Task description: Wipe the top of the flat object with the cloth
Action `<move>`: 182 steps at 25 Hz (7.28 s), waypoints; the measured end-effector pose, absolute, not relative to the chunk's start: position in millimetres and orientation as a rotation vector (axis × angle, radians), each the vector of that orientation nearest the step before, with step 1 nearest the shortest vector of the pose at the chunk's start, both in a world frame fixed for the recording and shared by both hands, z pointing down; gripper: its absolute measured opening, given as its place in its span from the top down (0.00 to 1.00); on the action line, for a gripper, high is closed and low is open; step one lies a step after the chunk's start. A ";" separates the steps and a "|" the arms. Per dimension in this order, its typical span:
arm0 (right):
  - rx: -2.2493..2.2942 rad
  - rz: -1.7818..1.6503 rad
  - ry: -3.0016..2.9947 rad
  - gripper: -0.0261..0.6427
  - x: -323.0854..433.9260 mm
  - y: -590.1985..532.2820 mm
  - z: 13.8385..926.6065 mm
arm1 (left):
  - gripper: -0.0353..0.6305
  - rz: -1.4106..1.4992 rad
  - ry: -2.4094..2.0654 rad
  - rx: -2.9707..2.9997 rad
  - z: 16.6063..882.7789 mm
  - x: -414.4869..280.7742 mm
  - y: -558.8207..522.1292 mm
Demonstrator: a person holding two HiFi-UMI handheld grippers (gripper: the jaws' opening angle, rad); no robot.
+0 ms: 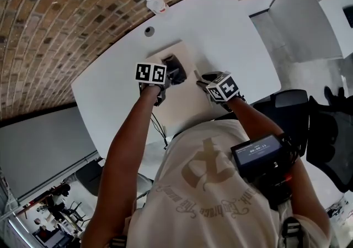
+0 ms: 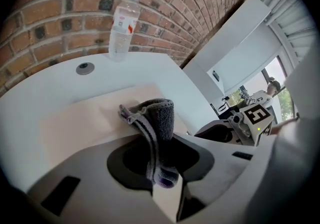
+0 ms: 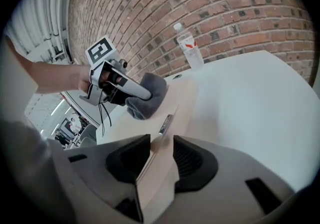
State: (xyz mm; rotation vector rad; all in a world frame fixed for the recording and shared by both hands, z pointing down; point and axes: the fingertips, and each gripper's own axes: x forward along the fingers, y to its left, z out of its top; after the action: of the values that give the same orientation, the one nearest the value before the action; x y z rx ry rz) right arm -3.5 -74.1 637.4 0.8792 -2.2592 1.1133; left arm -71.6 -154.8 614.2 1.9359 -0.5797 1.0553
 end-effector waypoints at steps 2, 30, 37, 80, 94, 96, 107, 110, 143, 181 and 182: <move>0.882 1.108 -2.255 0.73 -3.3 -73.6 637.6 | 0.79 1.054 -0.601 1.929 613.6 -86.1 -154.1; 1.069 1.133 -2.142 0.73 0.2 -72.9 639.7 | 0.79 0.802 -0.817 1.807 613.9 -263.6 -116.9; 1.085 1.201 -2.156 0.73 1.0 -70.6 638.8 | 0.79 0.707 -0.787 1.843 589.2 -252.6 -95.3; 0.674 1.275 -2.264 0.72 -10.6 -157.8 643.9 | 0.79 0.964 -0.691 1.888 611.9 -90.3 -52.4; 0.709 1.242 -2.257 0.72 -11.4 -157.2 643.6 | 0.79 0.873 -0.890 1.791 608.4 -201.0 -49.7; 0.714 1.239 -2.257 0.72 -11.4 -157.2 643.5 | 0.79 0.850 -0.917 1.768 607.2 -211.7 -47.7; 0.728 1.244 -2.266 0.72 -11.1 -159.4 642.7 | 0.79 0.885 -1.080 1.676 596.5 -255.1 -36.2; 0.726 1.248 -2.268 0.72 -11.3 -157.8 642.7 | 0.79 0.829 -1.035 1.738 583.0 -227.0 -35.8; 0.635 1.187 -2.312 0.72 -10.9 -158.2 642.8 | 0.79 0.911 -0.822 1.744 609.2 -126.3 25.7; 0.804 1.251 -2.212 0.72 -9.0 -153.2 643.4 | 0.79 0.470 -1.272 1.828 600.4 -299.0 -156.7; 0.809 1.251 -2.210 0.72 -9.1 -153.3 642.9 | 0.79 0.485 -1.268 1.834 602.9 -300.0 -166.7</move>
State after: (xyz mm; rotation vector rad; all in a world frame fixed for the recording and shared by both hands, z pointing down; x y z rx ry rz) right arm -9.1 -153.3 642.9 0.8094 -2.2098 1.2514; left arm -300.0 -166.7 602.9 1.8339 -1.2679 0.4851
